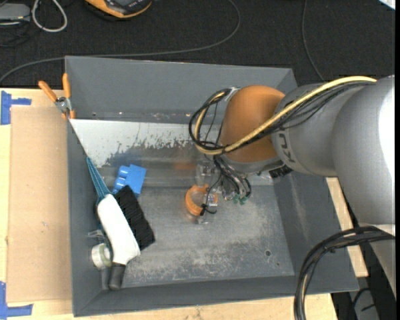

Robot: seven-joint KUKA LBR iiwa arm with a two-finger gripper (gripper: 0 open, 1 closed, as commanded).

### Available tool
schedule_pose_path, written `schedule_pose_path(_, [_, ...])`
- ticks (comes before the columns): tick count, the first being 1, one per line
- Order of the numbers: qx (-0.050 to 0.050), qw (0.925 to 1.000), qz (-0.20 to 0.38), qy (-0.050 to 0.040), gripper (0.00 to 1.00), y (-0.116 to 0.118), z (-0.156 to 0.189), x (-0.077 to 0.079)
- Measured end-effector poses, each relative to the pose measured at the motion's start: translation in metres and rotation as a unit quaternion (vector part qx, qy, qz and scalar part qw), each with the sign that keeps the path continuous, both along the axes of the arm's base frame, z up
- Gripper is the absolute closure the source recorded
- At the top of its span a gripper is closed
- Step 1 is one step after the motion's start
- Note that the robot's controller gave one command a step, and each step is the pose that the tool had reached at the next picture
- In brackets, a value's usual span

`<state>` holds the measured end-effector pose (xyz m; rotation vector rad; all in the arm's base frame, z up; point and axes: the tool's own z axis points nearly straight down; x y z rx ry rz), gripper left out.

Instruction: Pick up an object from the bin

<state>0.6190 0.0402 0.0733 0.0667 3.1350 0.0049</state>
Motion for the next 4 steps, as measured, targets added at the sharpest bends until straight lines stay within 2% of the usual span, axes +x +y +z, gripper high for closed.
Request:
schedule_pose_path(1, [0.001, 1.0000, -0.001, -0.0067, 0.00, 0.000, 0.000, -0.012])
schedule_pose_path(2, [0.001, 1.0000, -0.002, -0.0028, 0.00, 0.000, 0.000, -0.004])
schedule_pose_path(3, [0.001, 1.0000, -0.003, -0.0052, 0.00, 0.000, 0.000, -0.009])
schedule_pose_path(4, [0.002, 0.9965, -0.083, -0.0036, 1.00, 0.016, -0.003, -0.011])
